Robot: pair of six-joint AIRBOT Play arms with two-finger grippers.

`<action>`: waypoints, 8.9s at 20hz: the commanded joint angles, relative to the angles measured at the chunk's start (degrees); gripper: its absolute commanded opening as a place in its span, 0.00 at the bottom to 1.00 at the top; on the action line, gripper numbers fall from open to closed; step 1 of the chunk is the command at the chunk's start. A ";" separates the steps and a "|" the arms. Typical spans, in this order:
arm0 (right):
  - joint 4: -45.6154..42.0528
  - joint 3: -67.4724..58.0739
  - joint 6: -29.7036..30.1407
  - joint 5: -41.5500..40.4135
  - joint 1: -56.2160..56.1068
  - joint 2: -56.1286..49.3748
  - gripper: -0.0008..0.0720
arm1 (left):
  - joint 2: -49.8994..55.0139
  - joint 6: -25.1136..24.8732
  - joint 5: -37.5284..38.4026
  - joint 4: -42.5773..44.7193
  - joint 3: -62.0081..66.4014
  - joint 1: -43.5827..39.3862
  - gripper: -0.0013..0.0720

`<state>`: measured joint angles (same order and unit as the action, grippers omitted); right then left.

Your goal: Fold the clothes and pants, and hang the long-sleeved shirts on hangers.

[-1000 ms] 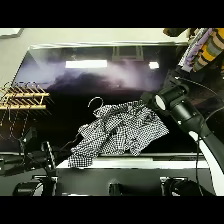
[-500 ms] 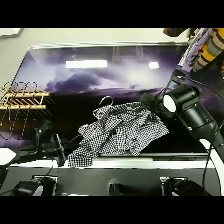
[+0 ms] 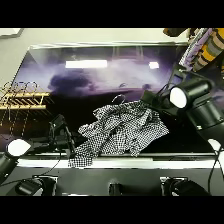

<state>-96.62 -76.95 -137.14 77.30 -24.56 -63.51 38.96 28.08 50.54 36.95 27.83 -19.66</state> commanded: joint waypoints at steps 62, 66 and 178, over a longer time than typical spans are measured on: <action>-8.41 -20.17 13.57 13.57 -13.97 -6.49 0.34 | 32.35 -4.90 -2.16 -5.05 26.71 -11.52 0.04; -8.41 -20.17 13.97 16.96 -13.97 -6.08 0.60 | 32.35 -5.22 -3.13 -7.28 26.71 -11.52 0.04; 37.46 -16.39 113.59 9.88 39.39 -11.78 0.74 | 32.39 -5.77 -7.13 -9.94 26.71 -11.50 0.05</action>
<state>-59.02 -93.51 -22.65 86.37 10.07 -76.18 71.33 22.28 43.44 26.98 54.52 -31.22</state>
